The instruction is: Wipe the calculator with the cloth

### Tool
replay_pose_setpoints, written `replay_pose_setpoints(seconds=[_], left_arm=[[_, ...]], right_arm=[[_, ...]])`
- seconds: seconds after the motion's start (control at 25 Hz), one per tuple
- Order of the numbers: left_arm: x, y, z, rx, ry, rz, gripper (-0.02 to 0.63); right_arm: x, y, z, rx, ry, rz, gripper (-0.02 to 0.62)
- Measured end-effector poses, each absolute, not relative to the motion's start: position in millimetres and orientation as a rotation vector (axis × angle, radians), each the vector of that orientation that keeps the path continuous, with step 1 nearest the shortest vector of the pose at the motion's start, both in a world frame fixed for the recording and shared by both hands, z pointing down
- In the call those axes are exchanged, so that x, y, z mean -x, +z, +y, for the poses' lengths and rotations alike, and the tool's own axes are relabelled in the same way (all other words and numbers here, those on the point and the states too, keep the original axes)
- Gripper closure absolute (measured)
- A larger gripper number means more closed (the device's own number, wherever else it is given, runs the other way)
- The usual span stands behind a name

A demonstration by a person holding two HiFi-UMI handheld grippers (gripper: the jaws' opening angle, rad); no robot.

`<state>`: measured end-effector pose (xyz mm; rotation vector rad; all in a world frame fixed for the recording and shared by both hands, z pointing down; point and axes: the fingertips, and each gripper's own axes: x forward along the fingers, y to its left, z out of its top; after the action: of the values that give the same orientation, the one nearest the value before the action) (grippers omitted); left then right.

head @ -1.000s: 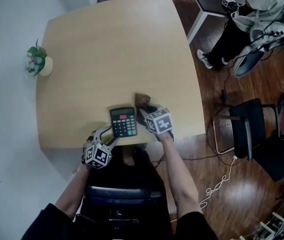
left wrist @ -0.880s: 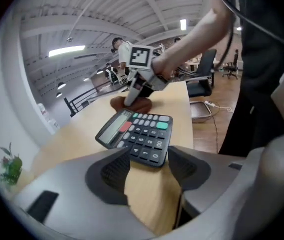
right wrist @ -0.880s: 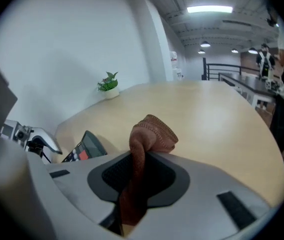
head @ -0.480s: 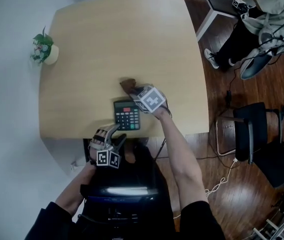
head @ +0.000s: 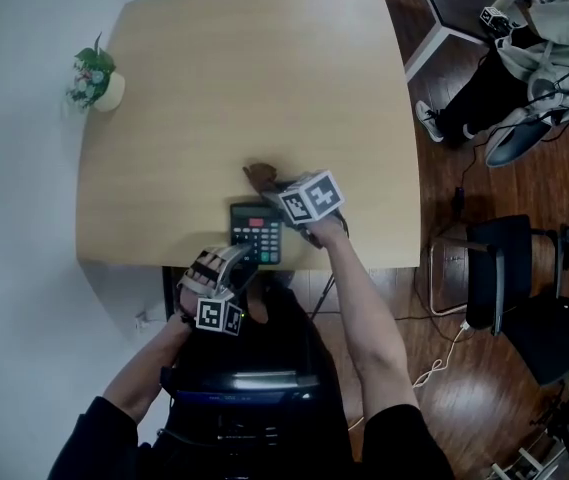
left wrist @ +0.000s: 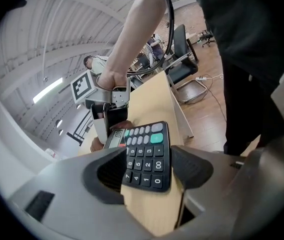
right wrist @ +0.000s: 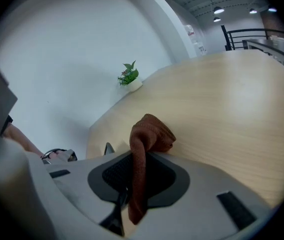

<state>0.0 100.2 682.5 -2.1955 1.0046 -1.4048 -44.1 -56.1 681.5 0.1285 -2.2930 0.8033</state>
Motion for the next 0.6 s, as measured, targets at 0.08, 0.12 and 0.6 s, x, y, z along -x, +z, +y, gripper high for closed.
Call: replay_pose_setpoints(seconds=[0.08, 0.12, 0.6], left_arm=[[-5.4, 681.6, 105.2, 2.186, -1.402, 0.960, 0.314], [-7.9, 681.3, 107.8, 2.184, -1.400, 0.943, 0.314], [-2.6, 718.9, 127.5, 1.931, -1.604, 0.714, 0.278]], right_arm=[[42.8, 681.2, -50.3, -0.123, 0.837, -2.282, 0.523], [42.0, 681.4, -47.5, -0.126, 0.857, -2.278, 0.523], [31.7, 686.9, -26.1, -0.240, 1.027, -2.244, 0.522]])
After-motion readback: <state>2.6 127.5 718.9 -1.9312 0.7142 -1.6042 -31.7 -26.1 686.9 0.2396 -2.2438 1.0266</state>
